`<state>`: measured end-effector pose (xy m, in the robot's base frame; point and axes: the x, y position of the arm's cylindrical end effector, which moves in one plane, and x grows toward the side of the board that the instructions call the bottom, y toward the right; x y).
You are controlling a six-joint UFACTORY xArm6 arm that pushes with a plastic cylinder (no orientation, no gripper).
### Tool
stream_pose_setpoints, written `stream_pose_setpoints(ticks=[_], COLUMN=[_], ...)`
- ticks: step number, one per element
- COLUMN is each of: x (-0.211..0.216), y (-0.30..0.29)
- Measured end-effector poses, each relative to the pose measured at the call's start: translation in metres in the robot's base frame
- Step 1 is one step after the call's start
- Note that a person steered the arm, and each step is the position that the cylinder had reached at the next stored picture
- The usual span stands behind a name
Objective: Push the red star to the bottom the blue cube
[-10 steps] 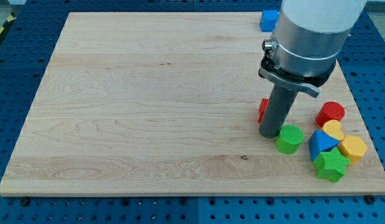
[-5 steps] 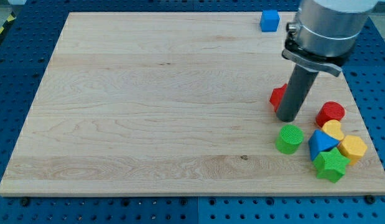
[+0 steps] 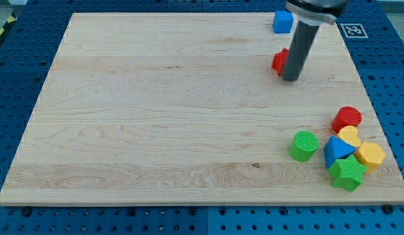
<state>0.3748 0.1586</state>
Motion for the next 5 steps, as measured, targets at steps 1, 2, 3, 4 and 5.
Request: stream_pose_setpoints(ticks=[1,2,3,4,5], x=[-0.039,-0.059,-0.060,-0.090,-0.101], y=[-0.011,-0.033,-0.078,-0.092,-0.085])
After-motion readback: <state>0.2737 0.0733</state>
